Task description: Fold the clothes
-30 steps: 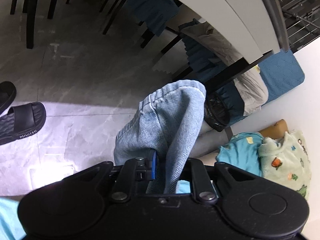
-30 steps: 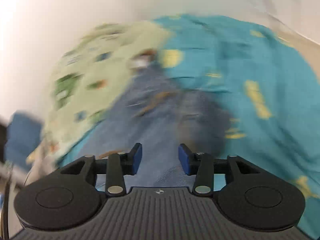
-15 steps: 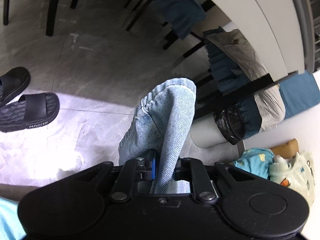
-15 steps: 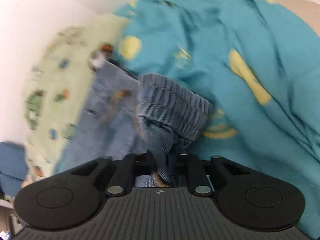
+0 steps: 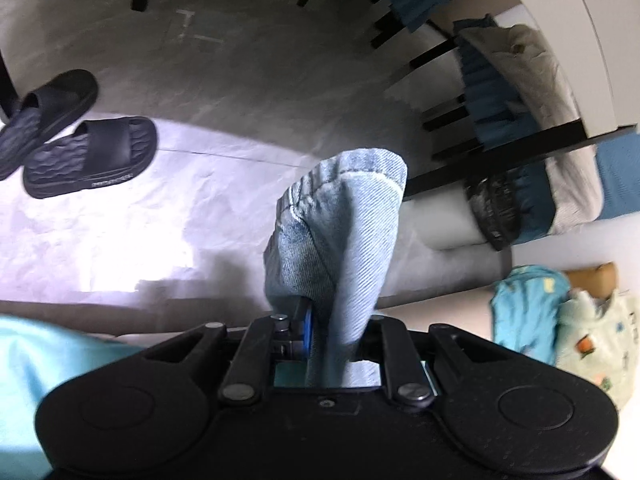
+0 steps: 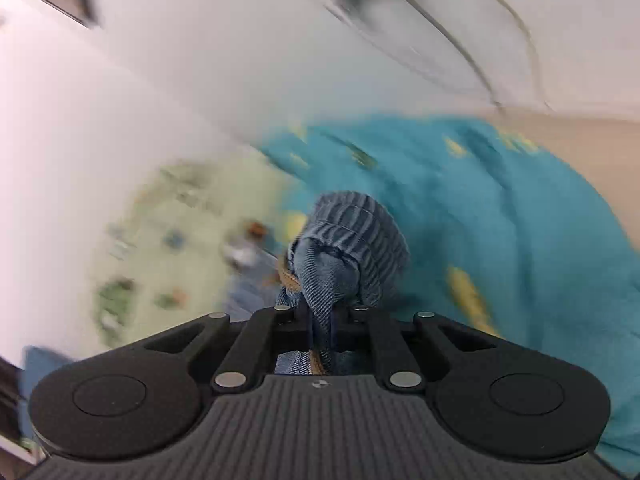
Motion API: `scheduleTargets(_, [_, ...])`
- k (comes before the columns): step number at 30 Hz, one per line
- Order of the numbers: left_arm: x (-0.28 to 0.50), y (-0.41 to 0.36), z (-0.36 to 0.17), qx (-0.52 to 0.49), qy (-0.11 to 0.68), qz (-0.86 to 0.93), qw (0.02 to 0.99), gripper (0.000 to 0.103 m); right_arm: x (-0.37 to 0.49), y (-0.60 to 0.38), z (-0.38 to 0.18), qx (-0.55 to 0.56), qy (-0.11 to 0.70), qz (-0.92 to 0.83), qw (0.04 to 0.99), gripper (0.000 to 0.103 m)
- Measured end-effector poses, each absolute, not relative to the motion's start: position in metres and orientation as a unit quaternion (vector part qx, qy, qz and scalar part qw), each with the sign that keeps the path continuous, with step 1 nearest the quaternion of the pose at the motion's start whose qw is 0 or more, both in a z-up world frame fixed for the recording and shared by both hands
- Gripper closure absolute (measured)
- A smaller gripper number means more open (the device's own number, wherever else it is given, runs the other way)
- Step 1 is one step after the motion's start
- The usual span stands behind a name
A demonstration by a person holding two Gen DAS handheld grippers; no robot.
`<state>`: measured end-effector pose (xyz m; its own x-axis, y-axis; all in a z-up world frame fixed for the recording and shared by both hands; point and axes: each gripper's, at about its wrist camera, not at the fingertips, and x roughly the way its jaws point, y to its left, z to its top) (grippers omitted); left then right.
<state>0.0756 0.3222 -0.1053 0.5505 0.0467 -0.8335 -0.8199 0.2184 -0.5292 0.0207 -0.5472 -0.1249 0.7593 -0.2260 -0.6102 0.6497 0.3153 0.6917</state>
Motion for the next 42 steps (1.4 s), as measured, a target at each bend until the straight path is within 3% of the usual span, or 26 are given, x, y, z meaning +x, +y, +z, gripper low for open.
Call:
scheduleTargets(3, [0.072,0.317,-0.103,-0.529,0.369,0.325,0.691,0.088,0.017,-0.554,-0.152,0.546,0.249,-0.293,0.744,0.093])
scheduleTargets(6, [0.067,0.310,-0.101,-0.533,0.385,0.317,0.683,0.083,0.017,-0.551,-0.151,0.537,0.267,-0.298,0.743,0.084])
scheduleTargets(8, [0.065,0.301,-0.095,-0.526,0.396,0.308,0.687,0.068,0.017,-0.544,-0.138,0.509,0.269,-0.305,0.759,0.074])
scheduleTargets(10, [0.065,0.288,-0.084,-0.509,0.400,0.286,0.706,0.063,0.008,-0.536,-0.123,0.481,0.253,-0.320,0.776,0.057])
scheduleTargets(13, [0.065,0.265,-0.062,-0.470,0.397,0.257,0.745,0.049,-0.002,-0.522,-0.104,0.441,0.222,-0.331,0.804,0.050])
scheduleTargets(17, [0.056,0.227,-0.037,-0.415,0.389,0.217,0.793,0.040,-0.003,-0.502,-0.084,0.387,0.182,-0.338,0.838,0.049])
scheduleTargets(20, [0.045,0.197,-0.028,-0.393,0.391,0.174,0.814,0.039,0.001,-0.469,-0.078,0.351,0.171,-0.307,0.868,0.046])
scheduleTargets(30, [0.079,0.113,0.005,-0.326,0.365,0.088,0.868,0.035,0.055,-0.333,-0.091,0.141,0.247,-0.085,0.955,0.047])
scheduleTargets(42, [0.163,0.065,-0.037,-0.182,0.366,0.012,0.913,0.037,0.111,-0.262,-0.084,-0.019,0.205,0.036,0.978,0.045])
